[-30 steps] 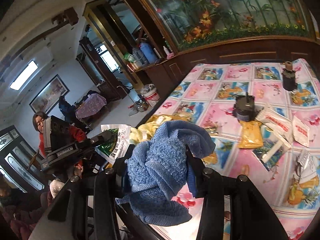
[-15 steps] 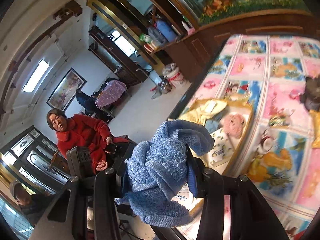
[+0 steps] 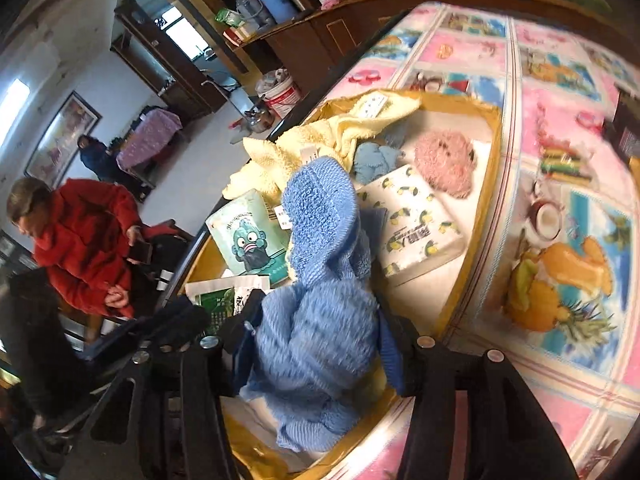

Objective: Organize soft objects
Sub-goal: 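Carry the blue towel and silver packet into the box and release both, then move both tools back to the remaining packets on the table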

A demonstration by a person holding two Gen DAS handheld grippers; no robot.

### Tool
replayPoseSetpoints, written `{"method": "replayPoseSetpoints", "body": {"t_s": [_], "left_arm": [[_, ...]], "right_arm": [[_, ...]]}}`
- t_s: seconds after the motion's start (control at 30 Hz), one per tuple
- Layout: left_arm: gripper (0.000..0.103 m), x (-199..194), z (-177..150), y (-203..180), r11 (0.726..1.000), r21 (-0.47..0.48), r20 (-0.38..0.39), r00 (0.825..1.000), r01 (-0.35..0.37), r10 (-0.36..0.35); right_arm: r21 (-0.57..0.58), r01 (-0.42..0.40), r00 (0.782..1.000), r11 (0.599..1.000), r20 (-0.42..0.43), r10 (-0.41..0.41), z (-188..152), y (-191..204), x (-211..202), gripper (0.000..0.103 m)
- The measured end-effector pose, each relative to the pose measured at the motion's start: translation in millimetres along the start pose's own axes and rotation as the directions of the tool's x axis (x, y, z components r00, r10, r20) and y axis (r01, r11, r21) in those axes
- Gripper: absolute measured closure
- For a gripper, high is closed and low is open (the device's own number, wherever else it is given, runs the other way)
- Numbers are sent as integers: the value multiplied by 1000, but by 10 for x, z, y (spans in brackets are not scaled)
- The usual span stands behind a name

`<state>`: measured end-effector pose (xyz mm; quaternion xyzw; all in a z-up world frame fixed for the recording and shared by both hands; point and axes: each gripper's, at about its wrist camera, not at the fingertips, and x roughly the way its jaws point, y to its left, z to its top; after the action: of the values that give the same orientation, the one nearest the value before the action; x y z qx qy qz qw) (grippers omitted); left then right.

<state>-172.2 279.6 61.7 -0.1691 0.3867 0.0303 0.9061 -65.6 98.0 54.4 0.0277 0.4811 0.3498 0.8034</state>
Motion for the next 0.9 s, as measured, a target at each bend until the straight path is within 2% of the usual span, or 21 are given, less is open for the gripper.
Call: {"method": "replayPoseSetpoints", "body": {"t_s": [0.1,0.3,0.47,0.67,0.77,0.9], "left_arm": [[70,-107,34,-68,1000,14,42,999,-6,6],[70,-226,50,-191,1000,22,77,997,1,-2],[70,-335,60,-446,998,37,102,994,43,-46],[70,-300,6,-1077,980,145,68,987,136,-147],[70,-200,-50,-1435,959,196,19,977,202,-210],[70,-45,-117,-1808,936,240,-42,966,259,-257]], "right_arm": [[-41,25,998,999,50,-23,11,47,-147,47],[-41,10,993,999,122,-5,-59,-101,-482,46],[-48,28,980,998,199,-18,-199,-342,-799,46],[17,163,943,987,293,-160,-402,-930,-1219,46],[101,231,922,968,295,-251,-488,-1370,-1379,46],[204,299,896,932,275,-348,-585,-1896,-1556,46]]}}
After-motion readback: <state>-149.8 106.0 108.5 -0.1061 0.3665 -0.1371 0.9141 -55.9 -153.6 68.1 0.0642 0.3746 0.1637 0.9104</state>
